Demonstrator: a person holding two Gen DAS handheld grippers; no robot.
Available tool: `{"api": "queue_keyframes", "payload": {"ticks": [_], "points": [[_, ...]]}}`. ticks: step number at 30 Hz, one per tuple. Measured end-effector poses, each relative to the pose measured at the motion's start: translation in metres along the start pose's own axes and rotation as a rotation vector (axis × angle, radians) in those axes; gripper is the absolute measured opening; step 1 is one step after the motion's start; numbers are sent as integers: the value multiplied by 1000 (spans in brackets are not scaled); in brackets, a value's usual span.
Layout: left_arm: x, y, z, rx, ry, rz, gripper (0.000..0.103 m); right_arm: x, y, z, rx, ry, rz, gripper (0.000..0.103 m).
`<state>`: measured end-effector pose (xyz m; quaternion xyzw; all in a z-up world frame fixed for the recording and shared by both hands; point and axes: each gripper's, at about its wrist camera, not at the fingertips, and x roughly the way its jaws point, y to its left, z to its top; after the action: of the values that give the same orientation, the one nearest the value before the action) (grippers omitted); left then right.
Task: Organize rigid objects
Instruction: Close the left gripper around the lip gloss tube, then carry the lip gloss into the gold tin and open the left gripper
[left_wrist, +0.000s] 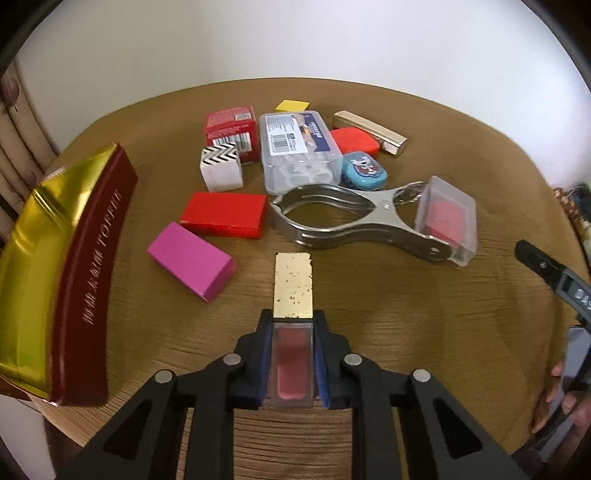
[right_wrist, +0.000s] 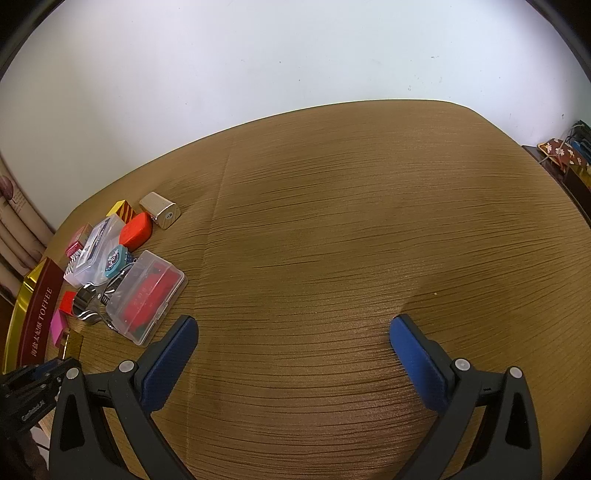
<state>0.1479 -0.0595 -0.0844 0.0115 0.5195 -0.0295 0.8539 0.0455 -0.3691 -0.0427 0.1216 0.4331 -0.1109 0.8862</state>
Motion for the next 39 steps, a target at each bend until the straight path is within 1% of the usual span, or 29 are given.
{"api": "queue_keyframes", "payload": {"ticks": [4,12,16,17,19,22,26,28,29,31,32,34,36,37,39], "points": [[-8,9,-5,-46,-2,-81,20,0,0,0,0,0,-2,103],[-39,16,-13,-62,-29,-125,20,2,4,-1,-7,2,-7,103],[-58,22,-17,-60,-57,-131,20,2,6,-2,-14,6,-14,103],[-73,30,-22,-63,-67,-129,20,3,7,-2,-17,7,-18,103],[-87,44,-20,-79,-85,-119,20,4,9,-2,-23,9,-24,103],[-110,74,-13,-116,-125,-77,20,4,9,-2,-25,11,-29,103],[-122,119,-4,-167,-157,15,20,-1,9,-2,-24,-13,-6,103],[-118,140,-1,-190,-156,48,20,-9,21,-3,-58,-23,43,103],[-115,150,0,-204,-152,64,20,-14,31,-5,-81,-21,96,103],[-105,168,3,-227,-134,76,20,-25,64,-8,-165,-8,231,103],[-99,174,4,-239,-129,86,20,-29,89,-11,-239,14,304,103],[-86,186,7,-272,-114,92,20,-33,127,-15,-354,52,409,103],[-80,198,5,-308,-100,73,20,-34,172,-22,-490,85,489,103],[-74,203,6,-327,-92,66,20,-30,188,-23,-539,107,508,102],[-70,211,5,-346,-84,47,20,-19,224,-29,-642,153,520,100]]}}
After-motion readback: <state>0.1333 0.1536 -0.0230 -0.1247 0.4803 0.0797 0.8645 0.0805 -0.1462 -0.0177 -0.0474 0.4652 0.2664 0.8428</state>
